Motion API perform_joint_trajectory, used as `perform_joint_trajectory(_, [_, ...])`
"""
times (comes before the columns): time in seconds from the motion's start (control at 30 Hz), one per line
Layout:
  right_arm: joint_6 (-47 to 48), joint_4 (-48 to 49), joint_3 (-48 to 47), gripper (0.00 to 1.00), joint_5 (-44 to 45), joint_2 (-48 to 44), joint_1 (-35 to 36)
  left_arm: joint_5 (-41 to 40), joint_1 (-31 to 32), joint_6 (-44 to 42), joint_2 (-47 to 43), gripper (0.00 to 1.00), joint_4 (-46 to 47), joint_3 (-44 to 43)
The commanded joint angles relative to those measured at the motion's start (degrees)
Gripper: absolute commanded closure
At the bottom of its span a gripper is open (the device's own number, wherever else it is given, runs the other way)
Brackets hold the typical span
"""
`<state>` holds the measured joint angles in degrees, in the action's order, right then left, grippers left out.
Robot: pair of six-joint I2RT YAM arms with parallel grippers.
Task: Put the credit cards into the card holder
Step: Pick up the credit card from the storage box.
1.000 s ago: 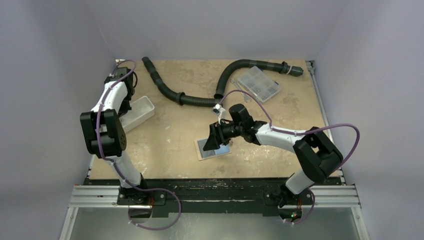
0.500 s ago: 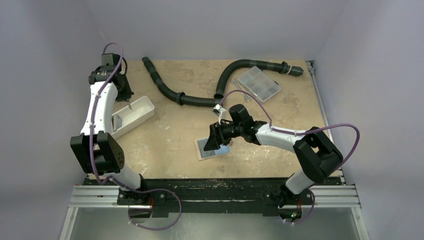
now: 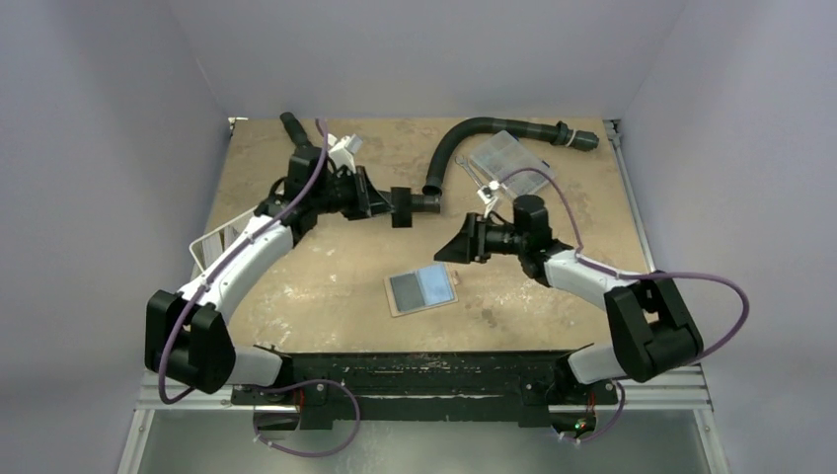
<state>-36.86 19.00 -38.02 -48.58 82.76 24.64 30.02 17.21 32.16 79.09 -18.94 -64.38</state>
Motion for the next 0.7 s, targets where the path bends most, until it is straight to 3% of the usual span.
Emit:
perform_joint_trajectory(0.0, [-14.7, 20.4, 5.1, 0.25, -6.0, -5.5, -7.3, 9.6, 5.0, 13.8, -3.4, 1.00, 29.7, 9.7])
perform_joint_trajectory(0.17, [-25.3, 33.7, 9.5, 0.24, -6.1, -7.1, -10.8, 8.6, 9.9, 20.8, -4.1, 1.00, 44.5, 17.4])
perform_joint_trajectory(0.3, [-35.9, 50.7, 13.2, 0.29, -6.1, -5.4, -10.9, 8.4, 12.6, 23.5, -3.0, 1.00, 50.2, 20.5])
perform_joint_trajectory(0.53, [-46.1, 67.0, 16.2, 0.51, -5.3, -0.9, -10.8, 8.2, 14.7, 30.1, -0.2, 1.00, 62.2, 25.9])
perform_joint_trajectory(0.67, [-47.5, 69.4, 17.0, 0.64, -5.5, 0.6, -10.9, 8.6, 15.2, 32.3, 1.6, 1.00, 66.7, 27.0])
